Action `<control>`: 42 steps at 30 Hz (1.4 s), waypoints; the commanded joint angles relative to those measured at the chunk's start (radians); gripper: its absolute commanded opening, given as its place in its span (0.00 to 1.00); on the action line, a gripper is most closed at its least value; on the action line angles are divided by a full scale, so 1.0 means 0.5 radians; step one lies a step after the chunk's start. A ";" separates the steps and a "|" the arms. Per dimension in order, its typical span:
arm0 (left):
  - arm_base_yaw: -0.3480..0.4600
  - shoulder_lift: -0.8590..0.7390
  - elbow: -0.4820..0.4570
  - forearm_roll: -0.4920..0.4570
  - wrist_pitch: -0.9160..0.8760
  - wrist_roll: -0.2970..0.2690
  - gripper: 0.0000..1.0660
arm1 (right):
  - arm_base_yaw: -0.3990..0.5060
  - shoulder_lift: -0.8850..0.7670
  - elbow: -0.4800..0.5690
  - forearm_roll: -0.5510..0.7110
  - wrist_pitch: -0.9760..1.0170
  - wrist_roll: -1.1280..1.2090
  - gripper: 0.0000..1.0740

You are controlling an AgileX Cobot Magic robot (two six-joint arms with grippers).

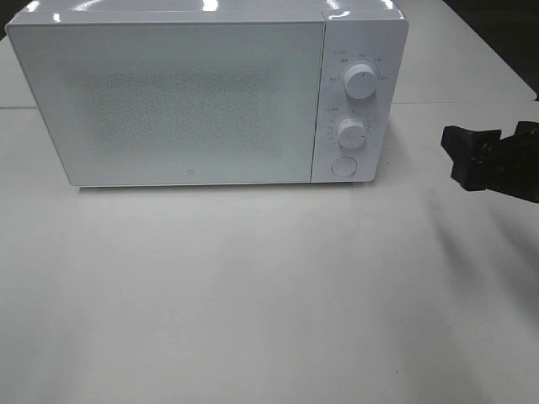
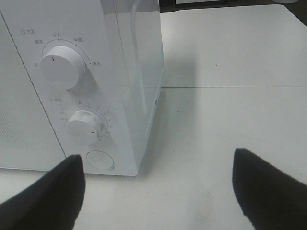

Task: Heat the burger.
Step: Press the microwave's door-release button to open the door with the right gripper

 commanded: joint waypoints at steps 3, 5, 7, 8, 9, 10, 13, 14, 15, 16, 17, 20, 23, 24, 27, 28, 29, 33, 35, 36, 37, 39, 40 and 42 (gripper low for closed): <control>0.008 -0.032 0.002 0.004 0.002 -0.012 0.94 | 0.108 0.172 0.014 0.118 -0.250 -0.086 0.71; 0.008 -0.032 0.002 0.004 0.002 -0.012 0.94 | 0.146 0.204 0.016 0.172 -0.268 -0.122 0.71; 0.008 -0.032 0.002 0.004 0.002 -0.012 0.94 | 0.254 0.264 0.020 0.336 -0.332 -0.204 0.71; 0.008 -0.032 0.002 0.004 0.002 -0.012 0.94 | 0.318 0.298 0.020 0.426 -0.378 -0.242 0.71; 0.008 -0.032 0.002 0.004 0.002 -0.012 0.94 | 0.454 0.364 0.020 0.588 -0.496 -0.304 0.71; 0.008 -0.032 0.002 0.004 0.002 -0.012 0.94 | 0.454 0.364 0.020 0.588 -0.496 -0.304 0.71; 0.008 -0.032 0.002 0.004 0.002 -0.012 0.94 | 0.640 0.466 0.020 0.818 -0.678 -0.370 0.71; 0.008 -0.032 0.002 0.004 0.002 -0.012 0.94 | 0.704 0.498 0.018 0.886 -0.740 -0.378 0.71; 0.008 -0.032 0.002 0.004 0.002 -0.012 0.94 | 0.704 0.498 0.018 0.886 -0.740 -0.378 0.71; 0.008 -0.032 0.002 0.004 0.002 -0.012 0.94 | 0.814 0.550 -0.002 1.006 -0.802 -0.380 0.71; 0.008 -0.032 0.002 0.004 0.002 -0.012 0.94 | 0.926 0.598 -0.040 1.134 -0.834 -0.386 0.71; 0.008 -0.032 0.002 0.004 0.002 -0.012 0.94 | 1.016 0.648 -0.086 1.256 -0.844 -0.420 0.71; 0.008 -0.032 0.002 0.004 0.002 -0.012 0.94 | 1.126 0.718 -0.168 1.400 -0.842 -0.504 0.71; 0.008 -0.032 0.002 0.004 0.002 -0.012 0.94 | 1.126 0.718 -0.168 1.400 -0.842 -0.504 0.71; 0.008 -0.032 0.002 0.004 0.002 -0.012 0.94 | 1.192 0.764 -0.246 1.494 -0.840 -0.554 0.71; 0.008 -0.032 0.002 0.004 0.002 -0.012 0.94 | 1.224 0.786 -0.292 1.538 -0.838 -0.554 0.71; 0.008 -0.032 0.002 0.004 0.002 -0.012 0.94 | 1.252 0.818 -0.338 1.568 -0.832 -0.554 0.71; 0.008 -0.032 0.002 0.004 0.002 -0.012 0.94 | 1.280 0.858 -0.392 1.590 -0.810 -0.554 0.71; 0.008 -0.032 0.002 0.004 0.002 -0.012 0.94 | 1.298 0.880 -0.414 1.614 -0.804 -0.552 0.71; 0.008 -0.032 0.002 0.004 0.002 -0.012 0.94 | 1.298 0.880 -0.414 1.614 -0.804 -0.552 0.71; 0.008 -0.032 0.002 0.004 0.002 -0.012 0.94 | 1.298 0.884 -0.414 1.616 -0.804 -0.536 0.71; 0.008 -0.032 0.002 0.004 0.002 -0.012 0.94 | 1.298 0.884 -0.414 1.616 -0.800 -0.524 0.71; 0.008 -0.032 0.002 0.004 0.002 -0.012 0.94 | 1.298 0.884 -0.414 1.616 -0.790 -0.472 0.71; 0.008 -0.032 0.002 0.004 0.002 -0.012 0.94 | 1.298 0.884 -0.414 1.616 -0.786 -0.416 0.70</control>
